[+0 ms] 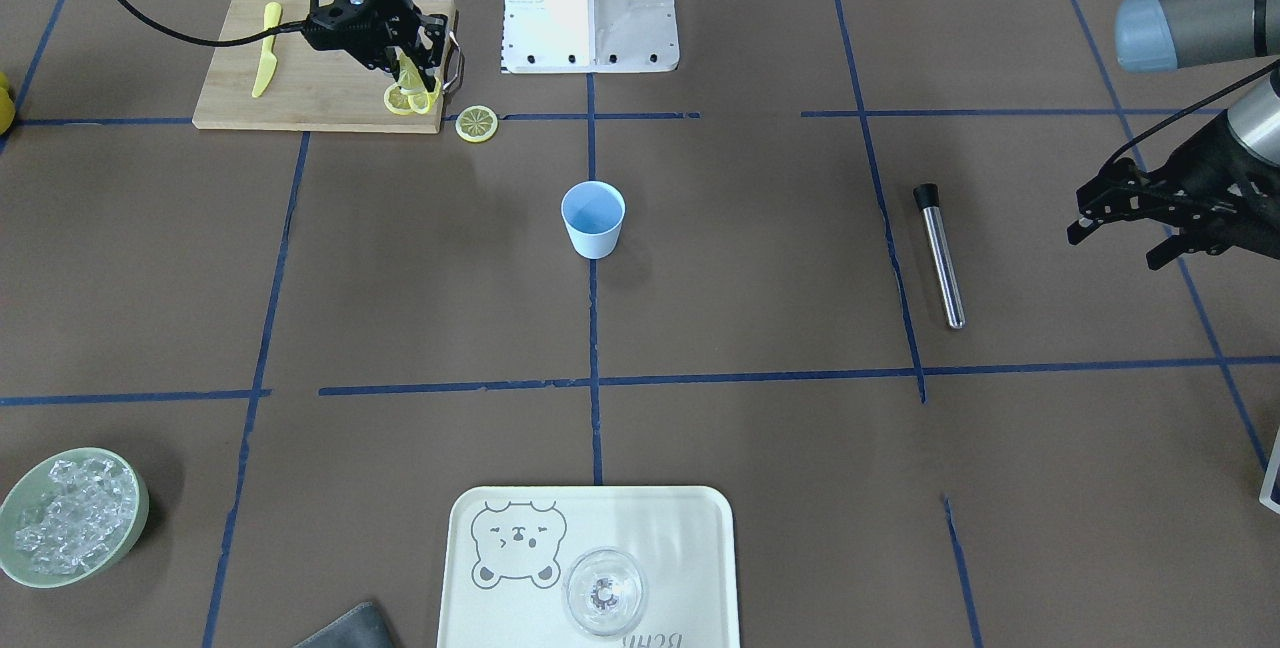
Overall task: Squeeze lemon into cup
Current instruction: 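Carry the lemon slice with the right gripper over the blue cup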
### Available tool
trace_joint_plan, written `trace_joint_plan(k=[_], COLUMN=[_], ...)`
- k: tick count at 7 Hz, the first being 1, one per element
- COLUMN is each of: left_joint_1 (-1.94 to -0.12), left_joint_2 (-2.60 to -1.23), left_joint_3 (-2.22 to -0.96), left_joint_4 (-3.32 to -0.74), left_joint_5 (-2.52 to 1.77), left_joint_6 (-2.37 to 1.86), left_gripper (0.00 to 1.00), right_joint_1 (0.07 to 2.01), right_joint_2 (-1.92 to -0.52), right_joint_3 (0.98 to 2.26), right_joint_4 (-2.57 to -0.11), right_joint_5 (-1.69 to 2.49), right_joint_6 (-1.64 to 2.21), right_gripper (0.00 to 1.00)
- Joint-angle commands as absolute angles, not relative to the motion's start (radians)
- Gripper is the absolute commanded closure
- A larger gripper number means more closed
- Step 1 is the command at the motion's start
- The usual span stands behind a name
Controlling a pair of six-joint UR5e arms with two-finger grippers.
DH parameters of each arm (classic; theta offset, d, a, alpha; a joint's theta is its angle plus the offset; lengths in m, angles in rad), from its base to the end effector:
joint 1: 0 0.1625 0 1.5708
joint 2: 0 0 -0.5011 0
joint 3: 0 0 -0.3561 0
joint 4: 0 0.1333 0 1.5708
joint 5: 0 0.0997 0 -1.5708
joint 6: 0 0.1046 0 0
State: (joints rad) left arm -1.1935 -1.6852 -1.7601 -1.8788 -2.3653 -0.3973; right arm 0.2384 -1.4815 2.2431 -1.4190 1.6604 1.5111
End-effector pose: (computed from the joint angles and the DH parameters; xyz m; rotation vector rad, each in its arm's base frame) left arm 0.1373 -0.5057 0.5566 0.2454 0.9303 0.2244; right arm -0.4039 -0.2257 0.4006 0.0532 -0.9156 0.1251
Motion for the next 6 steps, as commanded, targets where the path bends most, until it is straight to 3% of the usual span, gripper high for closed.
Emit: trace_joint_plan(k=[1,3,6], left_joint_1=[-1.193,-1.193,-1.193], left_joint_2=[-1.686,-1.689,-1.700], left_joint_3=[-1.759,-1.759,-1.750], left_joint_4=[-1.879,-1.879,-1.878], left_joint_5=[-2.365,-2.365,-2.365], left_joint_6=[-0.397,-0.397,-0.396], left_gripper=[0.00,0.00,0.00], right_joint_1=[0.288,0.336,0.405], right_joint_2=[-1.378,-1.119,-0.959], right_joint_3=[2.235,2.151,1.981], right_joint_4=[-1.493,-1.699,-1.692], right_joint_5=[1.681,1.690,1.687], right_joint_6=[1.511,1.502,1.496], right_gripper=[0.62,0.62,0.63])
